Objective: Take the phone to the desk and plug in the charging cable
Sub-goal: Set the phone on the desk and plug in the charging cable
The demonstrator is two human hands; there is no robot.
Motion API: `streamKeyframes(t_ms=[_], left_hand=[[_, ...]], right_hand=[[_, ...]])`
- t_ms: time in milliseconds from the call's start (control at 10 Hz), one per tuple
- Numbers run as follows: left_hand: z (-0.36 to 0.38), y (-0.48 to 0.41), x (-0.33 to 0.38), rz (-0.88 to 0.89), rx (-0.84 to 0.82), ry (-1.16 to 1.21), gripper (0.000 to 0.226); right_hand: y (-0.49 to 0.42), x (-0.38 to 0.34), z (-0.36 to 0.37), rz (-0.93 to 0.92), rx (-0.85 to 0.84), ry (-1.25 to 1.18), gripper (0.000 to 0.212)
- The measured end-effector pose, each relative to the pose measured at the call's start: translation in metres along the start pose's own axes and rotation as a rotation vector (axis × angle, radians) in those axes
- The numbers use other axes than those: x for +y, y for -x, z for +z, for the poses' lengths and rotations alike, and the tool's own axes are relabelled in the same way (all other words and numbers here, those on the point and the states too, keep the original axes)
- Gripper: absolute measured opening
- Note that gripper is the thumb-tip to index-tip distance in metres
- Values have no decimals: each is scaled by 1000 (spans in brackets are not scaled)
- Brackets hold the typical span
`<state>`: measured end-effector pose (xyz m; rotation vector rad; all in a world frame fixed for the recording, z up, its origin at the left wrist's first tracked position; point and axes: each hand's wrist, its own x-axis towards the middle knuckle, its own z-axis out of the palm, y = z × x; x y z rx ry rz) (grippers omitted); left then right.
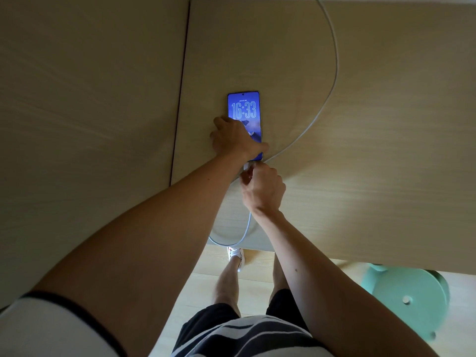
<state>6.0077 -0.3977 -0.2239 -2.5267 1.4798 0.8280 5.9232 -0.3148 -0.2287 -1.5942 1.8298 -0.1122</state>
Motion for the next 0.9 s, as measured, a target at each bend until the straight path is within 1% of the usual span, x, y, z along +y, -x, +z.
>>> streamKeyframes(t_ms=[100, 200, 300, 400, 500, 600, 700, 800, 900], left_hand=[[1, -1, 0, 5, 12, 11, 81], [4, 0, 1, -6, 47, 20, 92], [6, 4, 2, -27, 102, 59, 100], [7, 6, 3, -48, 140, 38, 103], [7, 8, -1, -53, 129, 78, 108], [3, 14, -10, -28, 150, 111, 104], [1, 30, -20, -2, 195, 216, 86], [-4, 54, -30, 31, 255, 387, 57], [1, 91, -38, -2, 326, 534, 54]], right_hand=[[-2, 1, -1, -1, 7, 5, 31], [-6, 2, -4, 6, -9, 17, 30], [-8, 3, -7, 4, -22, 16, 29], [-7, 11, -12, 20, -41, -8, 23], [-3, 24, -20, 42, -22, -21, 23], [2, 37, -31, 49, 4, -53, 26], [3, 42, -43, 29, 14, -80, 28], [3, 38, -60, -28, -5, -129, 30], [5, 34, -75, -116, -33, -200, 31]])
